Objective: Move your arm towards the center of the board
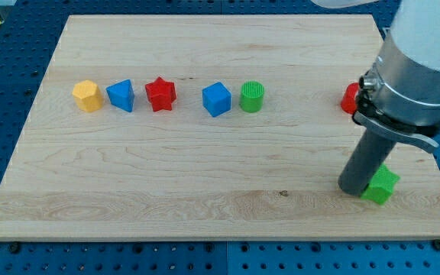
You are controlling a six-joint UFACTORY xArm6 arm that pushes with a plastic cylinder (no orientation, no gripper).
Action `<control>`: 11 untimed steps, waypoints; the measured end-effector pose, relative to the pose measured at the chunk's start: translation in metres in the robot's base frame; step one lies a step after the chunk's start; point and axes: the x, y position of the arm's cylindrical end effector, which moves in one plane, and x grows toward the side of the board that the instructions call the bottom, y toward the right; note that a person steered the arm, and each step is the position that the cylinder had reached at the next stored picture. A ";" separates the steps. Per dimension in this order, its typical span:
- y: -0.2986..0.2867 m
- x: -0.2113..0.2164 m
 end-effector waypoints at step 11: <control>-0.060 -0.221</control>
